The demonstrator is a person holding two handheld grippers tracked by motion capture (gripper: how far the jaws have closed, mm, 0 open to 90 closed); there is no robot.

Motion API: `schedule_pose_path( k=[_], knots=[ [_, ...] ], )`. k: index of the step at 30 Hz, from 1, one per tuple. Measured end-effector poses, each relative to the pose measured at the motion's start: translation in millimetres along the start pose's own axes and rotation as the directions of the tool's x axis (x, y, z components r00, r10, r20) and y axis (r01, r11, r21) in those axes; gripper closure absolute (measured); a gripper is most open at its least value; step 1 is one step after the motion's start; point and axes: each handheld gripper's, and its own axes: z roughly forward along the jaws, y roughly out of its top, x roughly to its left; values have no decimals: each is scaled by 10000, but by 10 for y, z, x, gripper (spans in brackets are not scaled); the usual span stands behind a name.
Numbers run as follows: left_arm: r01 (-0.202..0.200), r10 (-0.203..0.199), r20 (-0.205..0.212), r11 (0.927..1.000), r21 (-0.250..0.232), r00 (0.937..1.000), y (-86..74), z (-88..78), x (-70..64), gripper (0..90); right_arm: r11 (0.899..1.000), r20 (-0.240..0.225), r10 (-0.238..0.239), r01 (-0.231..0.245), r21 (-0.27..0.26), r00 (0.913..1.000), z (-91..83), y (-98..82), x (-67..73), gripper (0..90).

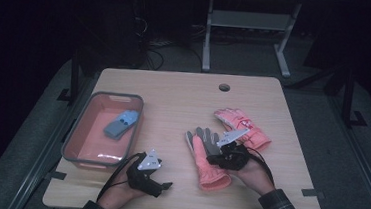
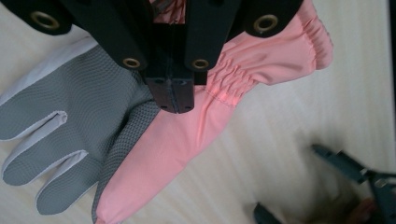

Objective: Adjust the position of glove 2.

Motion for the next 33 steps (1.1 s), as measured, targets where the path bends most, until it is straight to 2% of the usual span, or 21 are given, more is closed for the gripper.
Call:
schedule_pose_path(
  k=[3,9,10,11,12,13,15,16,17,19,20,24,33],
  knots=[
    [33,-33,10,10000,2,10000,0,0,-2,126,10000,-140,12,-11,23,9999,-72,-114,87,900],
    [84,-84,28,10000,-34,10000,-1,3,-6,126,10000,-127,12,-12,2,9999,-173,-219,152,900],
    [75,-75,19,10000,-28,10000,-1,2,-5,126,9999,-101,-47,46,-132,9999,-202,-232,152,900],
    [81,-81,20,10000,-32,10000,-1,2,-5,126,9993,78,42,-39,-371,10000,-282,-249,141,900],
    [81,-81,20,10000,-32,10000,-1,2,-5,126,9993,78,42,-39,-371,10000,-282,-249,141,900],
    [81,-81,20,10000,-34,10000,-1,3,-5,126,9979,337,254,-234,-609,9991,-368,-263,97,900],
    [65,-65,24,10000,-19,10000,-1,2,-4,126,9974,516,402,-370,-610,9979,-397,-272,69,900],
    [48,-48,19,10000,-2,10000,-1,1,-3,126,9976,1003,607,-569,-403,9931,-409,-302,3,900],
    [48,-48,19,10000,-2,10000,-1,1,-3,126,9972,1167,722,-697,-259,9905,-397,-322,-31,900],
    [13,-13,3,10000,1,10000,0,0,-1,126,9961,1198,873,-857,-184,9890,-374,-342,-65,900],
    [54,-54,25,10000,6,10000,0,1,-3,126,9951,1259,980,-993,34,9872,-316,-373,-118,900],
    [64,-64,23,10000,5,10000,1,2,-3,126,9938,1289,1020,-1068,306,9864,-232,-378,-158,900],
    [66,-66,22,10000,5,10000,1,3,-3,126,9947,1366,957,-997,232,9860,-59,-194,-272,900]
  ],
)
